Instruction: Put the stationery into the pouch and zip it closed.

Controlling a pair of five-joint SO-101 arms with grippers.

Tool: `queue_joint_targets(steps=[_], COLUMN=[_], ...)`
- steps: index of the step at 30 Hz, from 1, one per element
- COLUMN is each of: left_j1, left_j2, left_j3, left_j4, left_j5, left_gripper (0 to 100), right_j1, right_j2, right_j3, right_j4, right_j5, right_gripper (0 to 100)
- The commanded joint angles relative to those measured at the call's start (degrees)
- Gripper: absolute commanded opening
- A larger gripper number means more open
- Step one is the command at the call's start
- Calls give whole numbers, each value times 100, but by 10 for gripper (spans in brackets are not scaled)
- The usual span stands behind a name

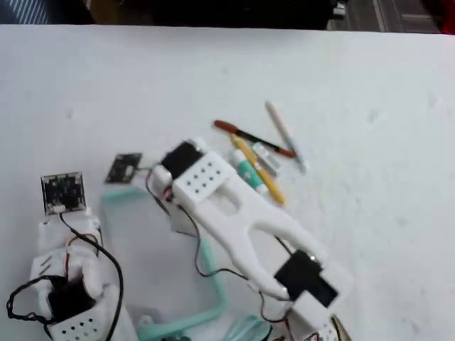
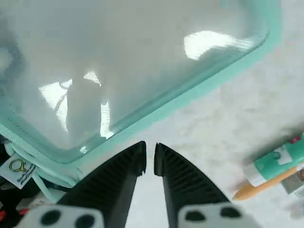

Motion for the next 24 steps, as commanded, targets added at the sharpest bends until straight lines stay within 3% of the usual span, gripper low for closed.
queue_joint_targets(steps=[1, 6, 12, 17, 24], left_j1=[-365, -708, -725, -725, -725], left_j2=[-40, -40, -40, -40, -40], left_j3=[-290, -290, -290, -290, -290], left_j4=[-132, -255, -255, -255, -255], left_j5=[70, 510, 501, 519, 501], left_gripper=[24, 24, 24, 24, 24], right_j1=[-84, -576, -778, -716, -365], right_j2=[-778, -1165, -356, 1446, 3723], right_j3=[1222, 2207, 1978, 756, -2286], right_j4=[-488, -1332, -2000, -1956, -655], right_j5=[97, 105, -264, -501, -580], right_gripper=[17, 17, 17, 17, 17])
